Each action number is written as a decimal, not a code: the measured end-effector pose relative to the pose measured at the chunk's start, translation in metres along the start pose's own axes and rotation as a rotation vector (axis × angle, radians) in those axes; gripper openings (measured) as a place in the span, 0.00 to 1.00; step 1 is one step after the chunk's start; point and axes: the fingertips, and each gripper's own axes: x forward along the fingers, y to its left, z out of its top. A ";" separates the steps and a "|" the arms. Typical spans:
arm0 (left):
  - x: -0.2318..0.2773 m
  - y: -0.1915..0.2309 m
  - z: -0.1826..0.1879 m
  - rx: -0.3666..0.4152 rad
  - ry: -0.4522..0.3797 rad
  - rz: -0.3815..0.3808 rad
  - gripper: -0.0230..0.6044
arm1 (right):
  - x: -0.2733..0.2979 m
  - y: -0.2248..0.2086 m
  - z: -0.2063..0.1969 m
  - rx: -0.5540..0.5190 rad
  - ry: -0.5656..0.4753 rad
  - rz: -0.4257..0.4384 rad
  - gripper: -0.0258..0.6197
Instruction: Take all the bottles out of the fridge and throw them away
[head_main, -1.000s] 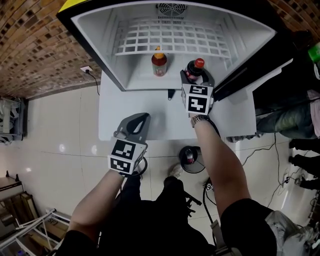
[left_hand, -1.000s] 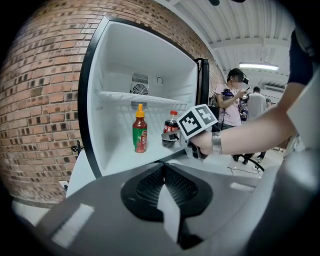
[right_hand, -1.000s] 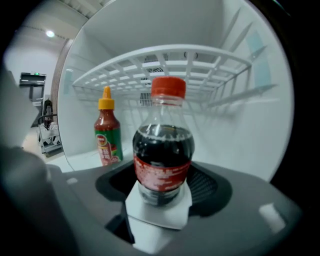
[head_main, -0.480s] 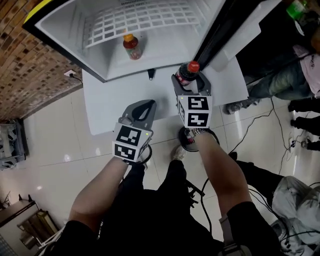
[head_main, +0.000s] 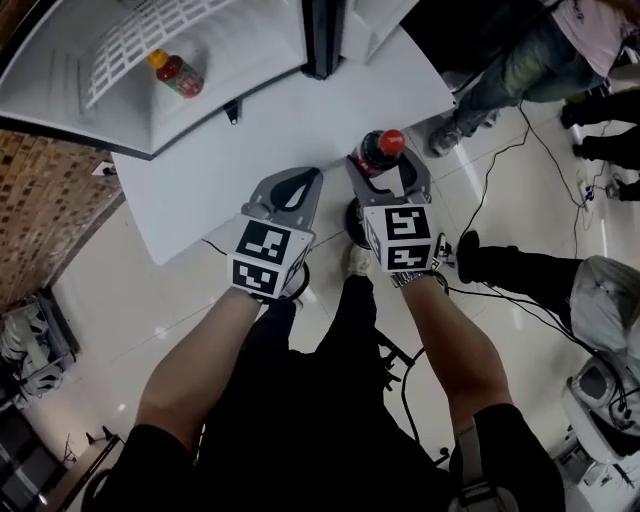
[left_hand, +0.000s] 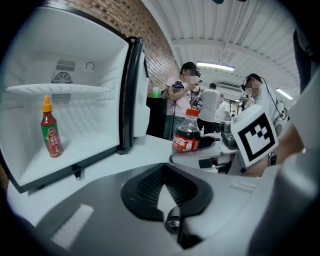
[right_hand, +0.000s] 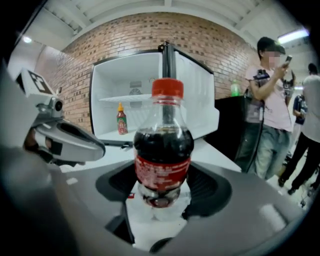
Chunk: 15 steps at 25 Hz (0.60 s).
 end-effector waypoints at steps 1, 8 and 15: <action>0.006 -0.009 -0.002 0.008 0.007 -0.021 0.04 | -0.007 -0.007 -0.014 0.013 0.018 -0.015 0.52; 0.043 -0.069 -0.030 0.058 0.086 -0.144 0.04 | -0.043 -0.040 -0.131 0.069 0.183 -0.070 0.52; 0.075 -0.096 -0.078 0.086 0.190 -0.214 0.04 | -0.037 -0.048 -0.256 0.144 0.372 -0.070 0.52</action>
